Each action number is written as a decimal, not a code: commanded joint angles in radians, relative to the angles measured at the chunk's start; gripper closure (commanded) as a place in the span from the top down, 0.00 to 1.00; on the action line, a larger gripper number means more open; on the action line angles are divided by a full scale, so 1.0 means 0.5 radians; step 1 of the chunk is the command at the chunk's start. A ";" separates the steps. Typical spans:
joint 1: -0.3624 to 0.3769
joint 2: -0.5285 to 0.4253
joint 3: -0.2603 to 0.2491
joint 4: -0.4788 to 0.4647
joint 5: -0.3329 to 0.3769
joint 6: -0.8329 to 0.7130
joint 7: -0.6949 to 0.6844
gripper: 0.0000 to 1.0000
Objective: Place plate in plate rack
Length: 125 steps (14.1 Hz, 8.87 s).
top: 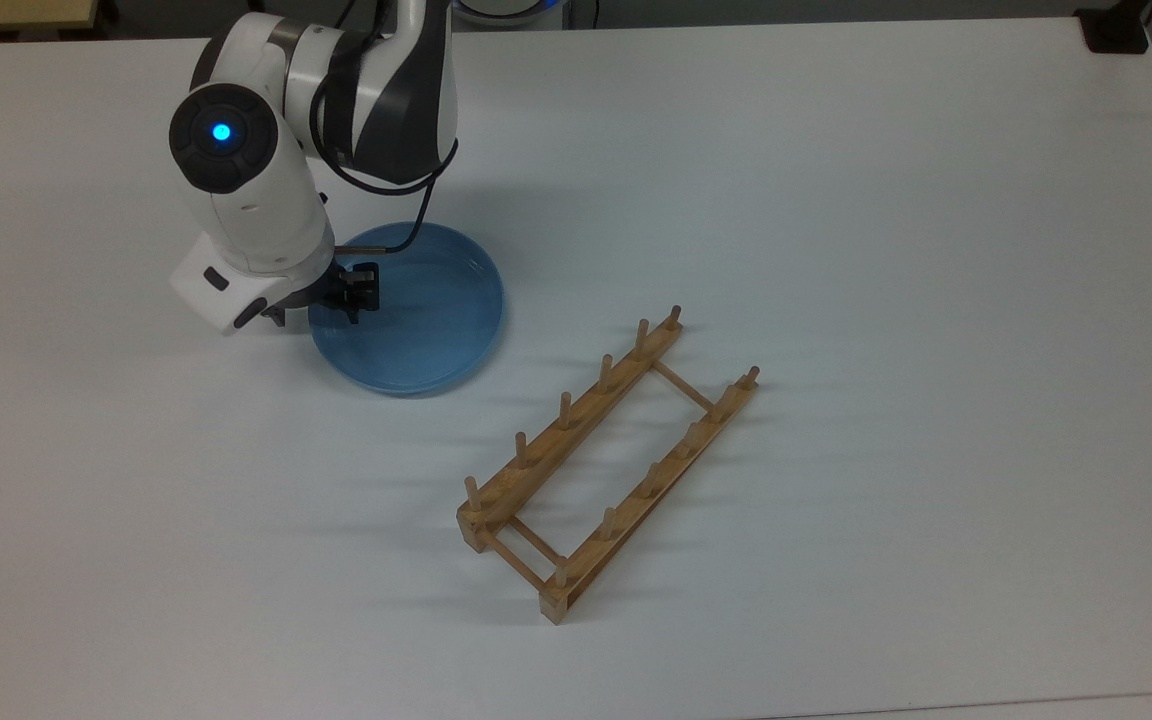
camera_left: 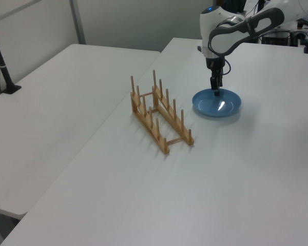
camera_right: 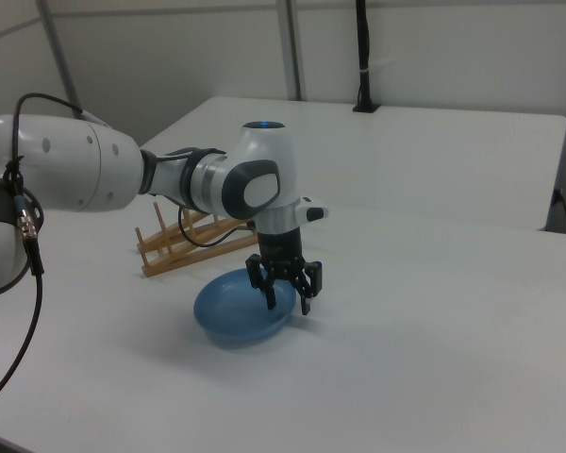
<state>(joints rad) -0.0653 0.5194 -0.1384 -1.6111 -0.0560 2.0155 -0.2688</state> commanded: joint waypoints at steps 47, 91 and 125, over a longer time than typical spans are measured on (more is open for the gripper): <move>0.612 -0.986 0.034 -0.143 -0.688 0.583 0.144 0.00; 0.756 -0.542 0.587 -0.248 -2.477 0.132 1.522 0.00; 0.284 -0.971 0.265 -0.015 0.112 -0.861 0.733 1.00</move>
<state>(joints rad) 0.0702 0.0606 0.0678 -1.5992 -0.0361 1.6740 0.2813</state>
